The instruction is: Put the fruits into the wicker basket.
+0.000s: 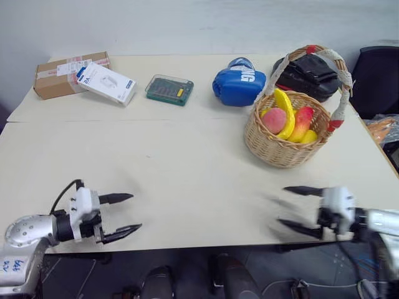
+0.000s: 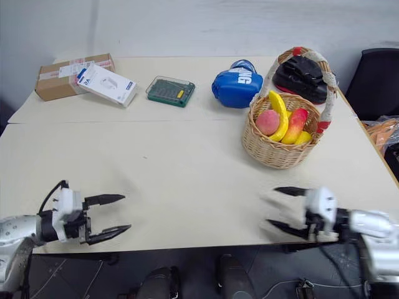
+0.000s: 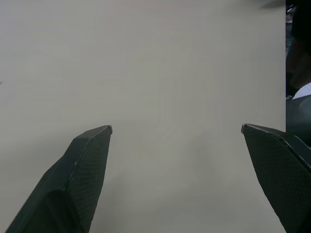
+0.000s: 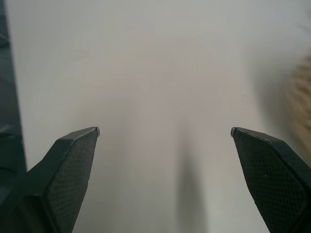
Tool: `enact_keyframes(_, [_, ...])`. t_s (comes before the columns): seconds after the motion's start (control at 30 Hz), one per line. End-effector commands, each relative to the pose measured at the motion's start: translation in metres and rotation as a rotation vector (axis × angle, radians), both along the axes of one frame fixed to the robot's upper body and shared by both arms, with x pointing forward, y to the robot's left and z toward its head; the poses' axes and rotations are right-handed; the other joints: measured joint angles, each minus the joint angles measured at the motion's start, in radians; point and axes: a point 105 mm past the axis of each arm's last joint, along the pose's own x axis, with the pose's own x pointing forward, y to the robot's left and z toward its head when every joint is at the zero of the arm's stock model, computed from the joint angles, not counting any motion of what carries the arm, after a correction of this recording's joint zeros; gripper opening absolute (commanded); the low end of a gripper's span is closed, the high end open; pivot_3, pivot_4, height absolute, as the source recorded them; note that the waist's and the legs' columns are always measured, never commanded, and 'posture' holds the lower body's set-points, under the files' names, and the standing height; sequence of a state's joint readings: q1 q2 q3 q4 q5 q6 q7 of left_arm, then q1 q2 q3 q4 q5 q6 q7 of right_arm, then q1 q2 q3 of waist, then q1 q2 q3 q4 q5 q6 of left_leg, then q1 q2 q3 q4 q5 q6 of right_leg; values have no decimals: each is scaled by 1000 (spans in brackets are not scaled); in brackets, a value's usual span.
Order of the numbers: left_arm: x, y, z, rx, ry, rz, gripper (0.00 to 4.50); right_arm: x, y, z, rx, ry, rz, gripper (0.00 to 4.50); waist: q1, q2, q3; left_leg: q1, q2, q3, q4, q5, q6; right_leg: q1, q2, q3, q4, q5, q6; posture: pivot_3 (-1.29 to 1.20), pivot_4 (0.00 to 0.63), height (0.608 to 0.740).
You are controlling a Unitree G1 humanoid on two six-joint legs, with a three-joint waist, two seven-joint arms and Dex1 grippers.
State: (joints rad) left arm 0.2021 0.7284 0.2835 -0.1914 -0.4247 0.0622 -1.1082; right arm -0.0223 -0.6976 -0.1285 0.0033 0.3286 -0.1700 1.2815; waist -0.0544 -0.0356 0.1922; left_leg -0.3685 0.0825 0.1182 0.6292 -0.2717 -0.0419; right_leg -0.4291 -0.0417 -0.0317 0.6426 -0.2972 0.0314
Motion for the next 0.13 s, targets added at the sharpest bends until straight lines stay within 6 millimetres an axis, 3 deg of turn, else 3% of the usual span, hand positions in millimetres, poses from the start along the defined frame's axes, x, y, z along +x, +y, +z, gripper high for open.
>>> enact_keyframes(0.03, [-1, -7, 4, 36, -97, 6, 4500, 16, 7, -4, -15, -65, 17, 4476, 0, -1, 0, 0, 0, 1, 0, 0, 0, 0, 0, 0, 0, 0, 0, 0, 150, 740])
enact_keyframes(0.13, [4, -5, 7, 30, -154, 46, 4500, 29, 12, -7, 15, -83, 10, 4476, 5, -1, 0, 0, -1, 1, 1, -1, 1, 0, -1, 1, 0, 1, 1, 0, 150, 740])
